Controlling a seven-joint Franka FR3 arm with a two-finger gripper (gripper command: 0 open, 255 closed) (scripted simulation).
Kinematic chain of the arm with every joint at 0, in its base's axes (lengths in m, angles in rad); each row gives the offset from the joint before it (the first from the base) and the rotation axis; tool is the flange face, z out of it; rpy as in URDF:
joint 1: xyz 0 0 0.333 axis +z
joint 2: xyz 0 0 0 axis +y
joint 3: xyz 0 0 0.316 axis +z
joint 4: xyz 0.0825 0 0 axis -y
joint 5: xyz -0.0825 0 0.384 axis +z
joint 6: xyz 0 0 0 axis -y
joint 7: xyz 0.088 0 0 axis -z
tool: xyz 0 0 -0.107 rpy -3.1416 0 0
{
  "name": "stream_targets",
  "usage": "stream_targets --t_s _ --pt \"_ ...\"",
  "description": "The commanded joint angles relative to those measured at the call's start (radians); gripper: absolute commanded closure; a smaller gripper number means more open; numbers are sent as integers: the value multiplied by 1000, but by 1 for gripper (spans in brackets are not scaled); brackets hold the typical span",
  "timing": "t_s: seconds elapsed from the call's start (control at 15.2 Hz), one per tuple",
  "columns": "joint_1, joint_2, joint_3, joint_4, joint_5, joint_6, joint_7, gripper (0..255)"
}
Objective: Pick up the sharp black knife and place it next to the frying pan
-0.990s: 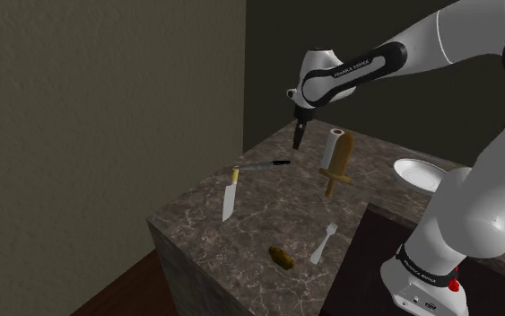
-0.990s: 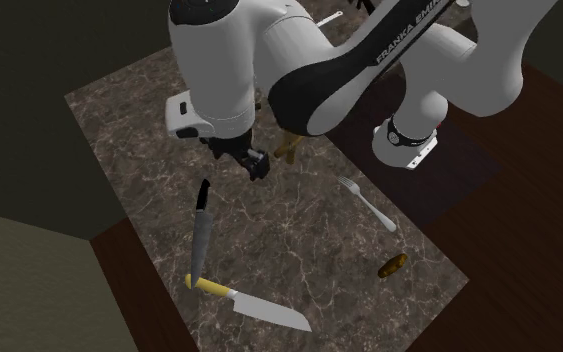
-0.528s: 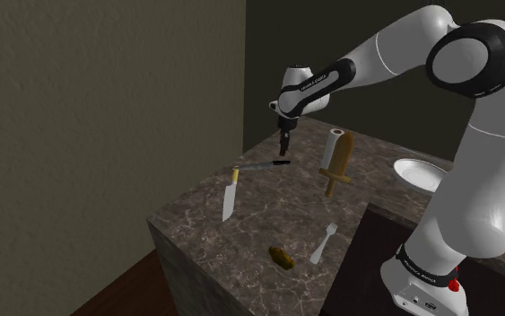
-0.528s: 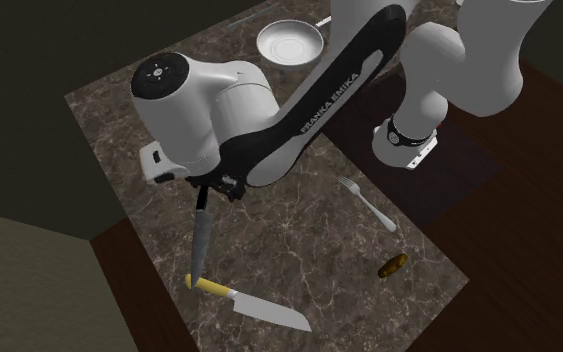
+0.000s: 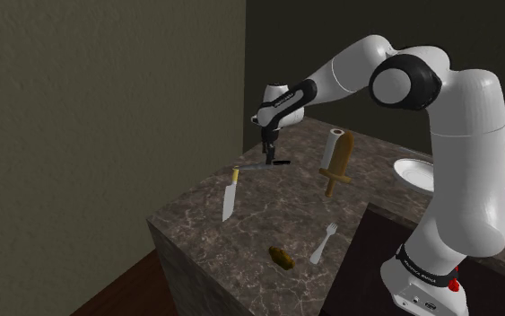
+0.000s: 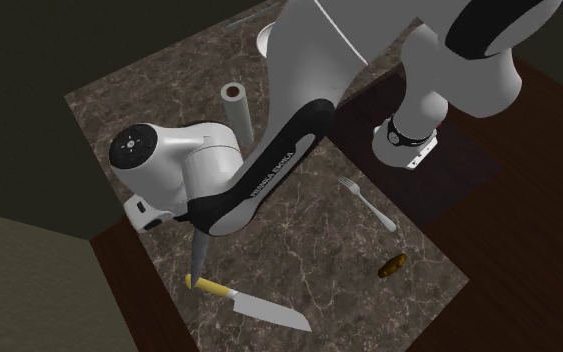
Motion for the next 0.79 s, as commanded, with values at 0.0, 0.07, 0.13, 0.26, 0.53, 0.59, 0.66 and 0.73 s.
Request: stream_targets --t_s 0.0,0.07,0.13,0.26,0.53,0.59,0.66,0.73 --pt "-4 41 12 31 6 9 -20 0" --pt "-5 50 14 31 9 18 -21 0" --pt "-6 59 16 31 12 28 -23 0" --pt "-9 79 20 31 17 46 -26 0" --pt "-12 104 25 33 23 69 -30 0" --pt "-12 104 25 33 23 69 -30 0" --pt "-12 104 25 33 23 69 -30 0" --pt "-12 104 25 33 23 69 -30 0"
